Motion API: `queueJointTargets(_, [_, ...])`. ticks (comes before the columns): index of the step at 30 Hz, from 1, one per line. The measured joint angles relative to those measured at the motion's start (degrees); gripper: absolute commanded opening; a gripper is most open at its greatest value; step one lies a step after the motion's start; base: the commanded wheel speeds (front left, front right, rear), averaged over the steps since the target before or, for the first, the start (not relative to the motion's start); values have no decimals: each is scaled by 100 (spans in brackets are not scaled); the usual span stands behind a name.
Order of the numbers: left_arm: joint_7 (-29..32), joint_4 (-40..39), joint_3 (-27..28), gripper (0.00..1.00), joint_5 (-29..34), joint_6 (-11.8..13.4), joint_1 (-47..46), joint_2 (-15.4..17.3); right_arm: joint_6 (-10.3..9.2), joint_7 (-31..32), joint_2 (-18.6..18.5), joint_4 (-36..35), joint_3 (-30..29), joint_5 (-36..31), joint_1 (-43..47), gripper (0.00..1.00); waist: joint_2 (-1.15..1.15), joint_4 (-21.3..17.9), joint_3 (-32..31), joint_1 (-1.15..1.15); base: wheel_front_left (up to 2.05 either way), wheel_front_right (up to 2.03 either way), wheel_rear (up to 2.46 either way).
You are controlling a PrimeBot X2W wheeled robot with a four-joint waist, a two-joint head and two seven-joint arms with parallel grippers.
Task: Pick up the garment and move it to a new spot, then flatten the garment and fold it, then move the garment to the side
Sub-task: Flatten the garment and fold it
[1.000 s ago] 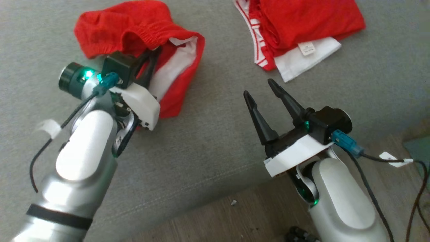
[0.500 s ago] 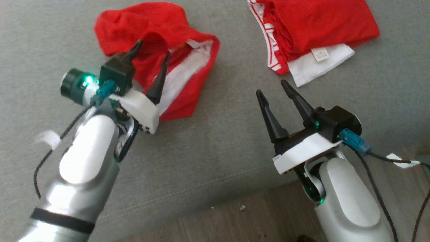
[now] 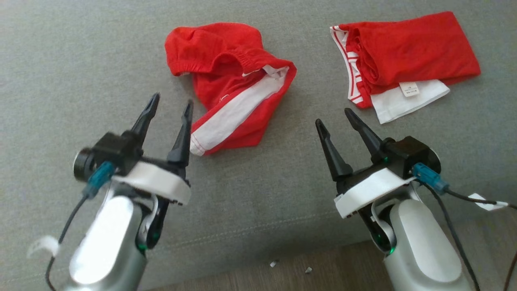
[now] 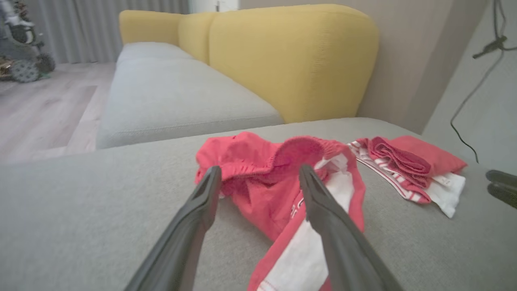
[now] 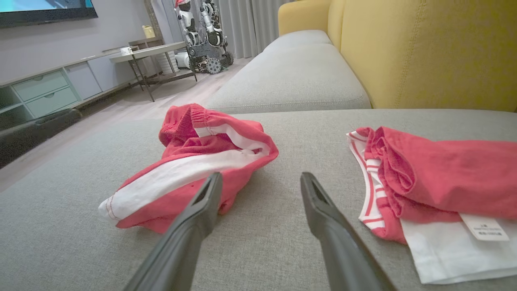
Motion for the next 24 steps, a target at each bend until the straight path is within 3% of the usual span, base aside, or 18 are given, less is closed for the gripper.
queueJointTargets(6, [-67,-159,164,100,-92,200,413,-226,0,0,0,-67,-31,-35,3,100,0,26,-27,0,0,0,0])
queueJointTargets(12, [-74,-172,177,100,-44,183,478,-298,0,43,0,-131,-30,-35,18,100,0,17,-28,0,0,0,0])
queueJointTargets(24, [44,250,-237,100,213,-328,-334,-360,0,42,0,-200,7,-31,15,100,0,-266,184,0,0,0,0])
